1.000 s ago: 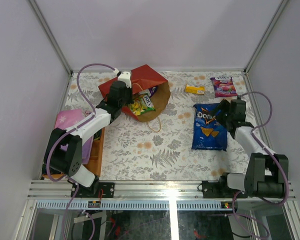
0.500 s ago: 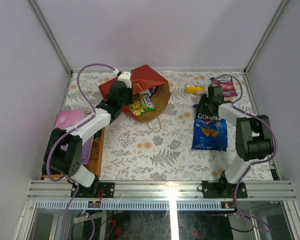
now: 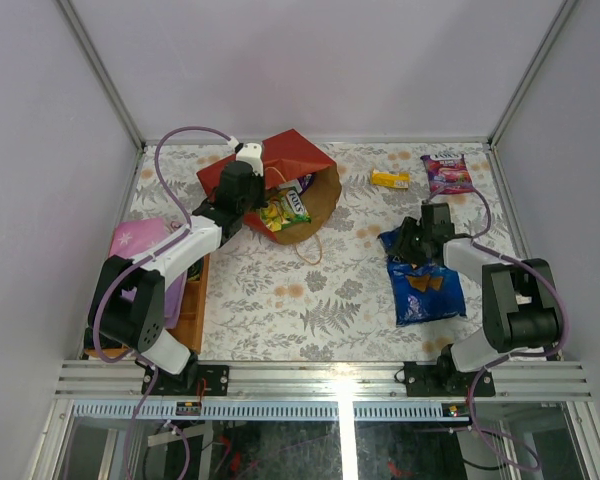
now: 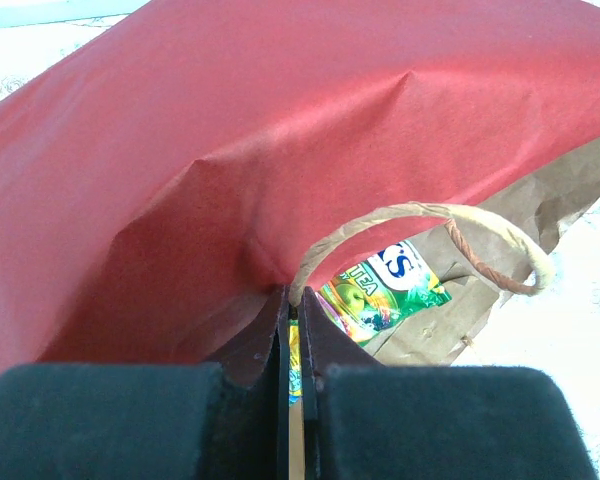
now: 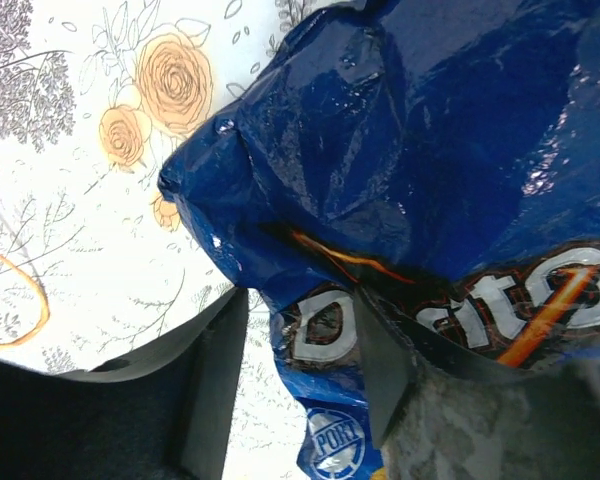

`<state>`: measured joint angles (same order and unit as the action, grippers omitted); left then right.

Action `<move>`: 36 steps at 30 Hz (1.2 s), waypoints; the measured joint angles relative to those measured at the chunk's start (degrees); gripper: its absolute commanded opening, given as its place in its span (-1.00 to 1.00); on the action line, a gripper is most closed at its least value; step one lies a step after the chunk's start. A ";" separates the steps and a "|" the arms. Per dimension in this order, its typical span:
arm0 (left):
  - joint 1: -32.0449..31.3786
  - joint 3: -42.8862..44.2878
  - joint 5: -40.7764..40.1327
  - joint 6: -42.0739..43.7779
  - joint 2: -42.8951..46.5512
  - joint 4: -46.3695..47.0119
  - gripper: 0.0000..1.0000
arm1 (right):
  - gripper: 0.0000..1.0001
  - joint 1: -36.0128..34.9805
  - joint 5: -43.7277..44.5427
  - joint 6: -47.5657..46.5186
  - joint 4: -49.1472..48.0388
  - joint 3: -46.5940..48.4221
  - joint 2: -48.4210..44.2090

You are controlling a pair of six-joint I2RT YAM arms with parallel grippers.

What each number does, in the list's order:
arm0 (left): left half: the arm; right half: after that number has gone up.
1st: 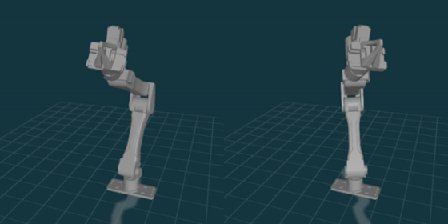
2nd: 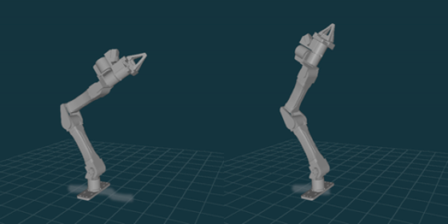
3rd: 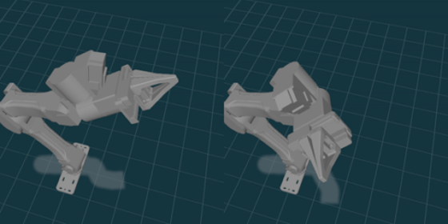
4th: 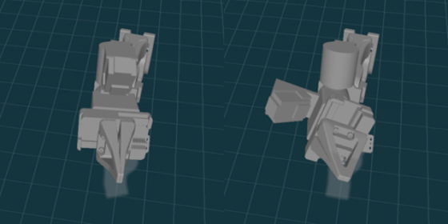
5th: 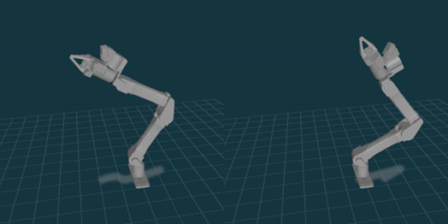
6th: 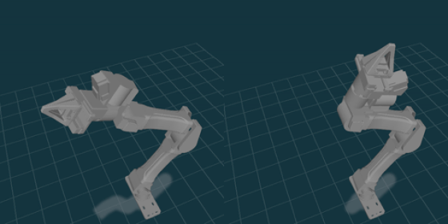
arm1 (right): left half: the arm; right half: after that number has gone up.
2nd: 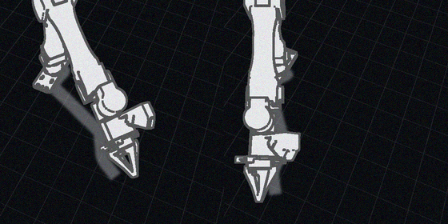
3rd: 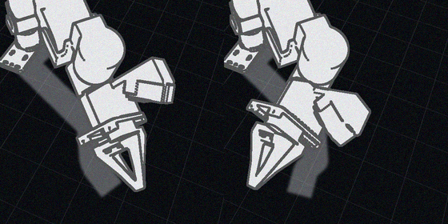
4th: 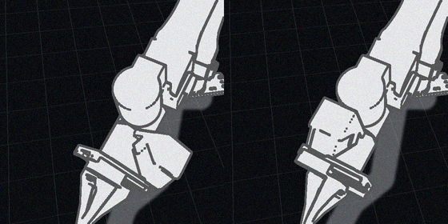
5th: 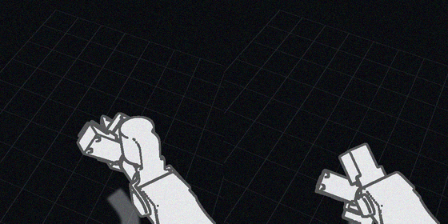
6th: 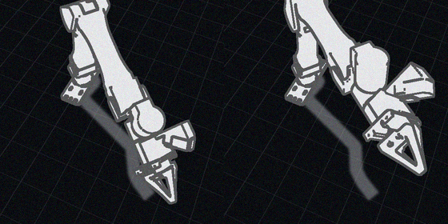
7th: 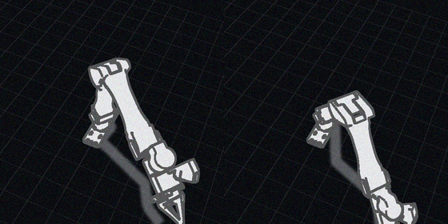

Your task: Take the snacks out of the paper bag

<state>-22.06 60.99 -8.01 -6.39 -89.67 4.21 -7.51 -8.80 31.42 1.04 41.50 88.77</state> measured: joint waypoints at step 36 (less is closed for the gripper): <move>0.07 0.00 0.07 0.02 0.00 -0.07 -1.00 | -0.98 6.71 12.85 -4.57 8.50 26.34 6.27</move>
<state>-22.00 60.99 -7.94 -6.37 -89.67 4.14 -0.80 4.05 26.85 9.54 67.83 95.04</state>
